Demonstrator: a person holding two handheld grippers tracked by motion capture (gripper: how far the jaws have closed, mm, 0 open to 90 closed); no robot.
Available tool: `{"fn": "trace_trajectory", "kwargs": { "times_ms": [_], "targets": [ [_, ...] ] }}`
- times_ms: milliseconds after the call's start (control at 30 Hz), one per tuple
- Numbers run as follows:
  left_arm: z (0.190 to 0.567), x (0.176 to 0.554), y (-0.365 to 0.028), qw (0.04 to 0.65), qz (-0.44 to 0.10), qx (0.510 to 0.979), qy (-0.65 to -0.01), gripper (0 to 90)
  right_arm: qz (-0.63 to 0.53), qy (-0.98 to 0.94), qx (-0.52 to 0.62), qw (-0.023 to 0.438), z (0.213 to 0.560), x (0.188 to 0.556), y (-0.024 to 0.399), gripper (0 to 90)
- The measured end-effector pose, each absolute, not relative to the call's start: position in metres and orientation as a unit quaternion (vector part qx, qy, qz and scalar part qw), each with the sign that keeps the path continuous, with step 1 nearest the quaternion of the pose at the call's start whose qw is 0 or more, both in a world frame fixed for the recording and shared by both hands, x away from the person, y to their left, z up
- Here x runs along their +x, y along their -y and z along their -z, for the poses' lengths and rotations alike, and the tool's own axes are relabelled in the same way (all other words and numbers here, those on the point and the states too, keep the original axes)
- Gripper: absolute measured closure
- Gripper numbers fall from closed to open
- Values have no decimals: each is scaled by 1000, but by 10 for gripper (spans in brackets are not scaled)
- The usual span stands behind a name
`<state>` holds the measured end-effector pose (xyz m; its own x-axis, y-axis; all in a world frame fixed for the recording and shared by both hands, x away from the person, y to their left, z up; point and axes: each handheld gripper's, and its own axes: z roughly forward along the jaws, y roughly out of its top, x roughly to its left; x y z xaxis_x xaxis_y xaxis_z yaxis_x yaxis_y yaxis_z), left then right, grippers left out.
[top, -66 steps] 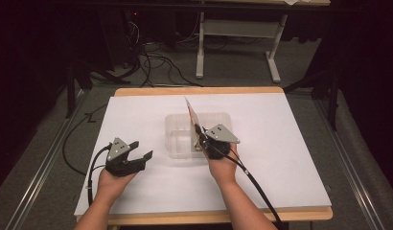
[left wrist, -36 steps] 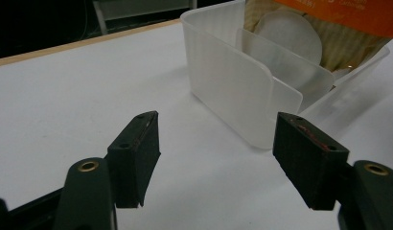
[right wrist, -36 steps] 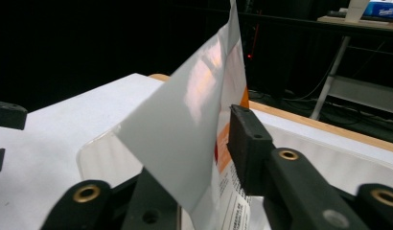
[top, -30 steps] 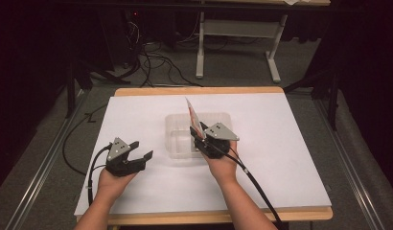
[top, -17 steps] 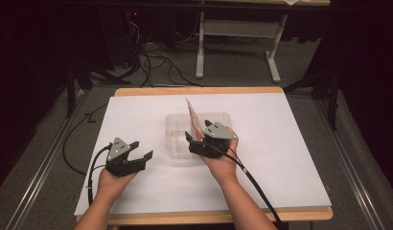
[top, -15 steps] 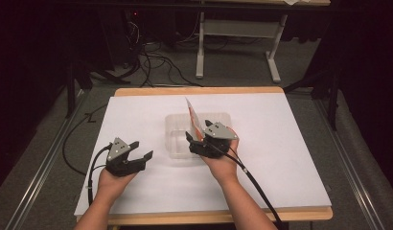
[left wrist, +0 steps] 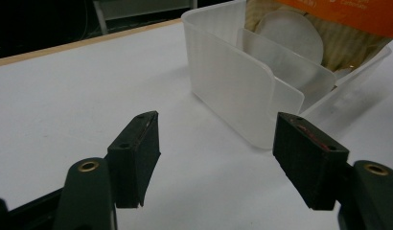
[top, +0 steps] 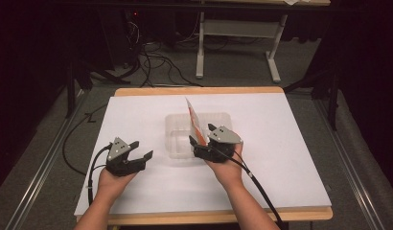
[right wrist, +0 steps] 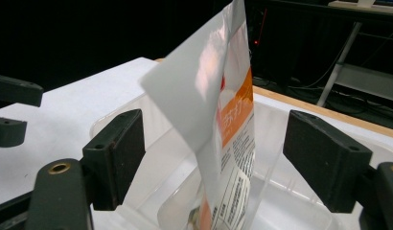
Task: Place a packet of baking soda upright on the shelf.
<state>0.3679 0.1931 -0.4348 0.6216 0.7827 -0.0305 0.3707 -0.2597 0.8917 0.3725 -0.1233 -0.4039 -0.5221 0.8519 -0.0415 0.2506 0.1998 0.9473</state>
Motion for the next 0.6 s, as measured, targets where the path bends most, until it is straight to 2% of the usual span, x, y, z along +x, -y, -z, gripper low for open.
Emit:
{"fn": "trace_trajectory", "kwargs": {
  "times_ms": [400,600],
  "targets": [
    [436,368,-192,473,-213,769,-374,336,-501,-720,384,289,408,348,144,230],
    [436,368,-191,469,-214,772,-372,336,-494,-719,392,291,408,326,183,231]
  ]
}}
